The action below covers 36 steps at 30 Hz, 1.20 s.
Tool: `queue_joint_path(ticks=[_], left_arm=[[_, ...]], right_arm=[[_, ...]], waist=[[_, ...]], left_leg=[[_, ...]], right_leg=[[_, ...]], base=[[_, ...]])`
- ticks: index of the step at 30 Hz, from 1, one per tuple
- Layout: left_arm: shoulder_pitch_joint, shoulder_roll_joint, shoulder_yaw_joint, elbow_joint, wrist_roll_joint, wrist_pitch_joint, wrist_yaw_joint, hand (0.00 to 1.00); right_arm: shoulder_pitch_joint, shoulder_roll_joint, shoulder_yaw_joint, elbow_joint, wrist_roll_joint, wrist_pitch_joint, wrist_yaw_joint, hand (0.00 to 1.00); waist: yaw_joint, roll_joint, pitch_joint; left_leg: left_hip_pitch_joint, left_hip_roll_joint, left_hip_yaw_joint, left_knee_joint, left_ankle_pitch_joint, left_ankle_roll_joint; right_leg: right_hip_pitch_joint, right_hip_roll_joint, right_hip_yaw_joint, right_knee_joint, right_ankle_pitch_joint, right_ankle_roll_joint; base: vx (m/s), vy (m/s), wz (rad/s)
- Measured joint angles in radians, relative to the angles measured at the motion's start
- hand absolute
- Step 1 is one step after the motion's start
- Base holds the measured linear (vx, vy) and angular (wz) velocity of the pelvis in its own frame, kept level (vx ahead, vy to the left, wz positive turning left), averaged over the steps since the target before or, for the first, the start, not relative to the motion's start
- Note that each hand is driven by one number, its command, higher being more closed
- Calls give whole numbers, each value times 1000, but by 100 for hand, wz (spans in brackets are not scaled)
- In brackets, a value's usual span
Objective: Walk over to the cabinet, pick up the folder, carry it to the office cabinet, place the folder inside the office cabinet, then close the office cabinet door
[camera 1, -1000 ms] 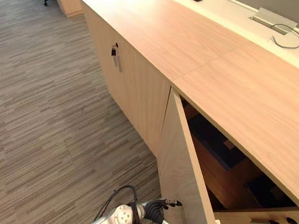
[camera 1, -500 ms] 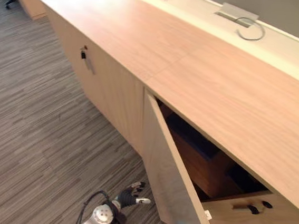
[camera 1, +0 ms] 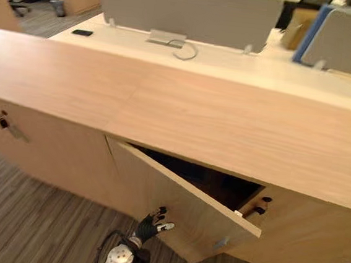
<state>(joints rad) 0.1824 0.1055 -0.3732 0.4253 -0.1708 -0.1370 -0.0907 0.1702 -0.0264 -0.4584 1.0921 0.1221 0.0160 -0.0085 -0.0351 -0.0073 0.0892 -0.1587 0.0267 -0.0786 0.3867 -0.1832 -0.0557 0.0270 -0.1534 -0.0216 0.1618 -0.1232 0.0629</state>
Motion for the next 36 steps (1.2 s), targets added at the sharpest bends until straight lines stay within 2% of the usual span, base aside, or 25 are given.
queue_joint_path(ticks=[3,5,7,9,15,18,20,22,25,29,32,36], left_arm=[[41,3,22,-20,0,0,-1,0],[54,26,34,2,0,0,-3,0],[42,36,48,54,0,0,-5,0],[26,32,69,114,0,1,-6,0],[-8,22,171,338,9,3,2,0],[-19,15,255,485,31,10,17,0],[-44,11,377,611,43,17,34,0],[-56,4,480,663,43,24,53,0],[-58,3,573,689,42,38,70,0],[-48,-6,658,697,39,42,84,0],[-38,-16,695,695,21,42,84,0],[3,-14,712,695,17,42,90,0]], right_arm=[[29,5,26,-39,-25,-1,-2,0],[40,5,27,-38,-25,-1,-2,0],[43,3,27,-35,-31,0,-1,0],[40,0,27,-27,-53,0,-1,0],[18,-8,30,14,-65,1,3,0],[18,-8,35,23,-65,0,4,0],[18,-11,50,30,-64,-1,5,0],[16,-10,50,44,-64,-3,5,0],[13,-10,50,62,-64,-5,5,0],[10,-8,50,79,-58,-8,7,0],[19,-8,48,80,-59,-7,7,0],[21,-8,49,81,-59,-5,6,0]], waist=[[0,-11,-28],[-1,-11,-53],[-12,-15,-69],[-13,-7,-83],[-12,-7,-88],[-11,-8,-95],[-9,-12,-99],[-5,-17,-101],[0,-28,-97],[3,-39,-92],[2,-40,-92],[2,-40,-96]], left_leg=[[36,-5,93,-53,-6,22],[82,-9,135,-132,16,18],[120,-18,140,-195,42,11],[134,-17,140,-229,63,17],[174,-5,122,-264,68,17],[192,-5,123,-277,69,17],[199,-6,123,-279,71,20],[202,-8,121,-279,74,22],[225,-13,118,-288,88,21],[251,-15,110,-380,158,13],[252,-9,74,-439,203,6],[267,-7,67,-467,210,8]], right_leg=[[-6,-26,25,-58,52,31],[-8,-37,32,-86,66,47],[-7,-38,33,-106,67,50],[-5,-34,33,-125,70,54],[30,-18,25,-147,72,55],[36,-18,24,-147,76,56],[43,-18,19,-149,87,55],[48,-21,10,-149,91,52],[66,-24,-3,-151,91,51],[51,-27,-27,-154,87,54],[39,-20,-57,-152,83,56],[42,-16,-59,-155,85,56]], base=[[74,145,-76],[87,16,-67],[117,-27,-27],[152,-37,-6],[109,-28,-4],[24,26,-6],[-28,35,-1],[-58,30,3],[-111,4,1],[-161,-49,1],[-164,-64,31],[-55,-9,1]])
